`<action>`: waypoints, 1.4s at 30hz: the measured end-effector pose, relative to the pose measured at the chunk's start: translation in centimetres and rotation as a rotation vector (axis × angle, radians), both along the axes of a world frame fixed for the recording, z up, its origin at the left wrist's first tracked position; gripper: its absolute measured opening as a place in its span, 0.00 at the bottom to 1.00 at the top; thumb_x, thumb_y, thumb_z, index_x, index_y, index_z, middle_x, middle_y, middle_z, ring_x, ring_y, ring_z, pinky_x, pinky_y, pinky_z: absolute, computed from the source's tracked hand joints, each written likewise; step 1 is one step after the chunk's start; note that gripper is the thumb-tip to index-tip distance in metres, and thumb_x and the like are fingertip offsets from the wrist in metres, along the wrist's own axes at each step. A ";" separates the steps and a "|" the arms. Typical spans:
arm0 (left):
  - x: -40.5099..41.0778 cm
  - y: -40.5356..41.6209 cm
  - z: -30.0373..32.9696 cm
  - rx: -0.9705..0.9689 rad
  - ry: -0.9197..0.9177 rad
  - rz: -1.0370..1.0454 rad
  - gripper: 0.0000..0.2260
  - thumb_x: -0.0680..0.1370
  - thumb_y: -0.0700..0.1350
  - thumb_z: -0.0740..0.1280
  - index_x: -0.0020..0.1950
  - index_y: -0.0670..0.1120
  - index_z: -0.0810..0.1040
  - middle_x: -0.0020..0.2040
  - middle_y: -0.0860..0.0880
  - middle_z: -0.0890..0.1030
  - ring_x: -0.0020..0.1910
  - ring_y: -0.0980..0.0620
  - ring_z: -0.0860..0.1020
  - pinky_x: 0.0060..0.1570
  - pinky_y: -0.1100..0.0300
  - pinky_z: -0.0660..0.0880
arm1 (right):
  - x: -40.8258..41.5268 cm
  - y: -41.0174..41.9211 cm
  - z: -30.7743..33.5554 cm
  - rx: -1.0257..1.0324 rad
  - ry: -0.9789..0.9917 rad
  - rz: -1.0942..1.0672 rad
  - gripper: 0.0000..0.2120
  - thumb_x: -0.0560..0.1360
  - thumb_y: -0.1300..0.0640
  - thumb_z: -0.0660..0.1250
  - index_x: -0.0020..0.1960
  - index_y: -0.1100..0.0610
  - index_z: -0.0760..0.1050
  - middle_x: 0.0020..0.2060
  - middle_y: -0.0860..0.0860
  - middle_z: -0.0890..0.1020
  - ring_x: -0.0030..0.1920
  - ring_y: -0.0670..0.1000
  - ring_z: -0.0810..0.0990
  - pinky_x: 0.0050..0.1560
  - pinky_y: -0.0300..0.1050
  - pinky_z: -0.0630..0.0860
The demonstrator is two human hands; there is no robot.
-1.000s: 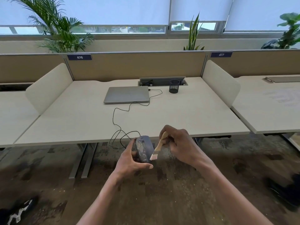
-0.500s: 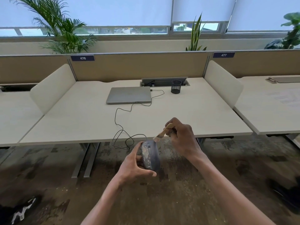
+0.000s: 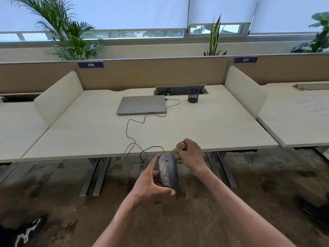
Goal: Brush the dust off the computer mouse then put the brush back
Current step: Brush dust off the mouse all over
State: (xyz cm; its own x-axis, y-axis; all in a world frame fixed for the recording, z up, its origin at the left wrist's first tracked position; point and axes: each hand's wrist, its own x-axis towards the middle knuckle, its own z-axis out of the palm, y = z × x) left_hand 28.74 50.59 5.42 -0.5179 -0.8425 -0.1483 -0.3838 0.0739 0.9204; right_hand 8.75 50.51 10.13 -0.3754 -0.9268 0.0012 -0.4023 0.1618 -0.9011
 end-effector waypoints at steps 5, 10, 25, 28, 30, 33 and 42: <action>-0.1 0.0 0.0 -0.003 -0.006 0.008 0.64 0.51 0.63 0.86 0.77 0.70 0.49 0.56 0.51 0.86 0.57 0.52 0.84 0.66 0.45 0.76 | 0.9 -0.9 -0.1 0.066 -0.265 -0.002 0.04 0.74 0.62 0.72 0.47 0.59 0.79 0.45 0.58 0.84 0.49 0.58 0.83 0.49 0.64 0.83; 0.3 -0.5 0.4 0.014 0.070 -0.004 0.62 0.55 0.55 0.87 0.80 0.65 0.52 0.55 0.49 0.87 0.55 0.51 0.86 0.63 0.46 0.79 | 1.3 -1.0 -0.3 0.058 -0.380 0.040 0.02 0.77 0.64 0.70 0.49 0.63 0.78 0.46 0.60 0.83 0.50 0.60 0.82 0.55 0.65 0.81; -2.2 1.7 -1.6 -0.071 0.326 0.428 0.37 0.62 0.45 0.86 0.69 0.48 0.76 0.61 0.47 0.84 0.58 0.54 0.84 0.59 0.55 0.81 | 1.0 -2.8 -3.1 -0.042 -0.433 -0.316 0.05 0.75 0.65 0.70 0.43 0.58 0.76 0.45 0.59 0.83 0.52 0.61 0.83 0.53 0.63 0.82; -3.2 2.2 -1.4 -0.150 0.271 0.527 0.42 0.59 0.57 0.85 0.69 0.49 0.75 0.60 0.50 0.83 0.57 0.55 0.83 0.57 0.58 0.82 | 1.4 -2.7 -3.4 -0.042 -0.435 -0.361 0.06 0.75 0.65 0.70 0.43 0.57 0.76 0.45 0.58 0.83 0.51 0.61 0.83 0.53 0.62 0.83; -3.5 2.1 -1.4 -0.191 0.272 0.592 0.39 0.60 0.55 0.86 0.67 0.49 0.77 0.58 0.49 0.83 0.55 0.55 0.84 0.54 0.57 0.83 | 1.5 -2.6 -3.6 -0.040 -0.427 -0.378 0.06 0.75 0.64 0.71 0.43 0.57 0.76 0.45 0.57 0.83 0.51 0.60 0.83 0.52 0.62 0.83; -3.8 1.9 -1.3 -0.219 0.281 0.636 0.34 0.61 0.50 0.86 0.63 0.50 0.79 0.54 0.49 0.85 0.52 0.55 0.85 0.52 0.55 0.84 | 1.3 -2.3 -3.9 -0.040 -0.415 -0.410 0.05 0.75 0.65 0.71 0.43 0.57 0.76 0.45 0.58 0.83 0.51 0.61 0.83 0.52 0.63 0.83; -3.2 1.7 -1.1 -0.277 0.284 0.621 0.29 0.60 0.47 0.86 0.57 0.55 0.80 0.51 0.53 0.86 0.50 0.55 0.85 0.49 0.63 0.82 | 1.2 -0.1 -2.4 -0.078 -0.187 -0.387 0.04 0.77 0.60 0.69 0.44 0.55 0.75 0.42 0.53 0.82 0.46 0.58 0.82 0.47 0.58 0.83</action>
